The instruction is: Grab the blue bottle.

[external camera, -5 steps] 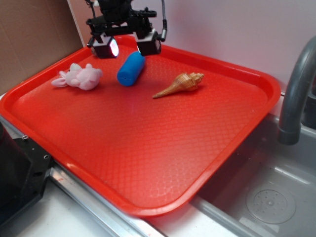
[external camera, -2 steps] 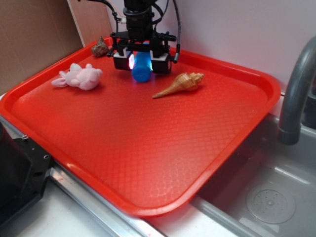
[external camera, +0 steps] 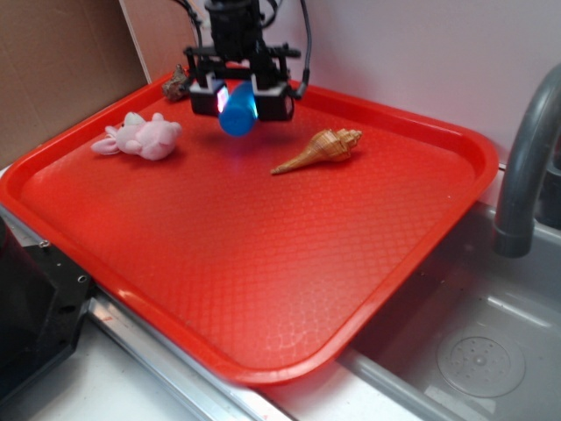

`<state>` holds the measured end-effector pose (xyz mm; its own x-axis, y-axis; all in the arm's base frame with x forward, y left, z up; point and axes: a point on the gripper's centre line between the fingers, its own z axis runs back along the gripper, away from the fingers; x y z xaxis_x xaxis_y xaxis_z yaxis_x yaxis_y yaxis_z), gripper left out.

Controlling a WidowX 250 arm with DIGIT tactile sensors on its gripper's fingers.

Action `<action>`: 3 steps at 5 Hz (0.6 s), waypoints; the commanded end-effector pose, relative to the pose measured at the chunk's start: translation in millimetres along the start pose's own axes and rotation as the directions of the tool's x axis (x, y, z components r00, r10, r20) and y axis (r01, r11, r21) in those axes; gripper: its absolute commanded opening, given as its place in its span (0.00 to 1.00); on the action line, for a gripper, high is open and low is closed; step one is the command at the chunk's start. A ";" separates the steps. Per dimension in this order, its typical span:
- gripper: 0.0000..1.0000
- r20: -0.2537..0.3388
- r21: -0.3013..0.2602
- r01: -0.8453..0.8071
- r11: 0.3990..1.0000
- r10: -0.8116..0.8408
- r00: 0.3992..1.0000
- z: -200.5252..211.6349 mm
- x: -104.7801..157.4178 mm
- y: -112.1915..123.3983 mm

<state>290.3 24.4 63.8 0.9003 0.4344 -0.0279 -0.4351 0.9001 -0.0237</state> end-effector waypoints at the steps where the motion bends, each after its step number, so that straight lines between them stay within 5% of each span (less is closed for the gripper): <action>1: 0.00 0.151 -0.029 0.290 0.957 -0.282 0.947 84.0 -63.2 4.8; 3: 0.00 0.160 -0.010 0.452 0.892 -0.445 0.881 102.2 -105.7 -6.8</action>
<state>197.8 -34.4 160.4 0.9933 -0.0029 0.1155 0.0083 0.9989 -0.0464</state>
